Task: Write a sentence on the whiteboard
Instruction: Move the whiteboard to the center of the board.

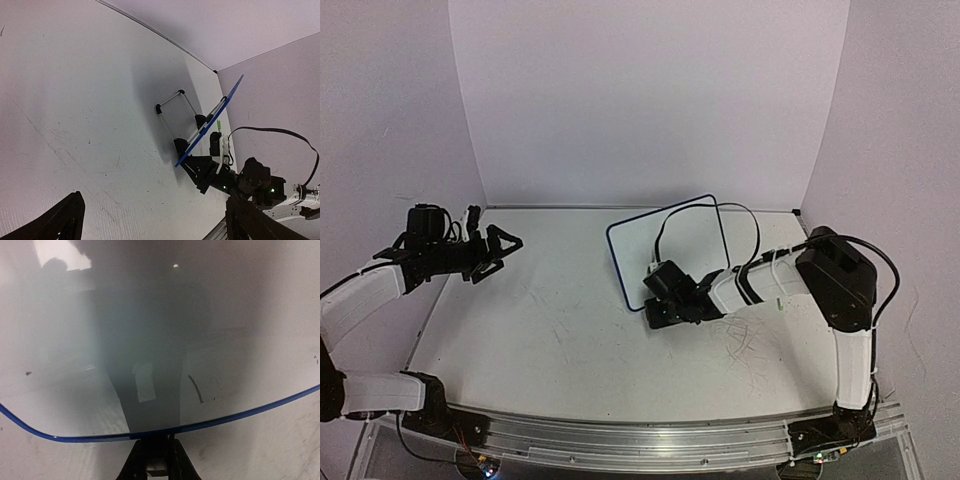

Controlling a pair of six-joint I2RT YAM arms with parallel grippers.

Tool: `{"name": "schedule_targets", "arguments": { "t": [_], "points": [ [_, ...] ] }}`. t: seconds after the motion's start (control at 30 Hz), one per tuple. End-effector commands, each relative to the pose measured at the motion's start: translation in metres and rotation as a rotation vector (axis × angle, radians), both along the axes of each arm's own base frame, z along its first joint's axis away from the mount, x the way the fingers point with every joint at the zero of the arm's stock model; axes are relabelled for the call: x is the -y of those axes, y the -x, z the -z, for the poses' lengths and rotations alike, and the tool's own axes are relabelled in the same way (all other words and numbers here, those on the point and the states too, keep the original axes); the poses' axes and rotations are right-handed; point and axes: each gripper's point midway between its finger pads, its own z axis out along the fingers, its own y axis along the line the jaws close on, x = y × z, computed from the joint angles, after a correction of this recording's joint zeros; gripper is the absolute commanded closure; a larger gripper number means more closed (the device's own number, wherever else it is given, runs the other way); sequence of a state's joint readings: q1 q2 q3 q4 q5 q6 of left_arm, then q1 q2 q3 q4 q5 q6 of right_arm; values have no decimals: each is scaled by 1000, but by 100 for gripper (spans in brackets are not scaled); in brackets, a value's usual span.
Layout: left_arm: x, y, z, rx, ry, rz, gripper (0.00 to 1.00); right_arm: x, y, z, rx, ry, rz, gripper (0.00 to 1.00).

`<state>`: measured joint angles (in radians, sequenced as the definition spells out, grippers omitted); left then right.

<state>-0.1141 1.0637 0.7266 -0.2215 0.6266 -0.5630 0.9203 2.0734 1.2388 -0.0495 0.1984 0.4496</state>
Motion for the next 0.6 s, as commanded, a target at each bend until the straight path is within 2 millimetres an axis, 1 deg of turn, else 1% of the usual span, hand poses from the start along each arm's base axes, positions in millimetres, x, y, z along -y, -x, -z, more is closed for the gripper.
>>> {"name": "schedule_targets", "arguments": {
  "t": [0.0,0.13,0.2,0.33,0.37,0.4,0.47,0.5,0.57],
  "points": [
    [12,-13,-6,45,16,3,1,-35,50,-13,-38,-92,31,100],
    [28,-15,1,24,6,36,1,-39,70,-7,-44,-94,68,100],
    [34,-15,3,21,2,49,1,-42,79,-3,-47,-90,68,98],
    [37,-18,5,20,-4,56,1,-46,88,4,-48,-60,74,94],
    [37,-18,5,24,-7,54,1,-46,88,4,-48,-58,75,89],
    [36,-19,4,30,-11,48,1,-45,88,0,-40,-58,74,82],
    [34,-20,3,39,-17,36,1,-44,86,-9,-16,-55,65,68],
    [33,-21,2,45,-19,31,1,-44,84,-17,0,-57,54,62],
    [32,-21,1,49,-19,19,1,-44,84,-27,20,-52,24,53]
  ]
}}
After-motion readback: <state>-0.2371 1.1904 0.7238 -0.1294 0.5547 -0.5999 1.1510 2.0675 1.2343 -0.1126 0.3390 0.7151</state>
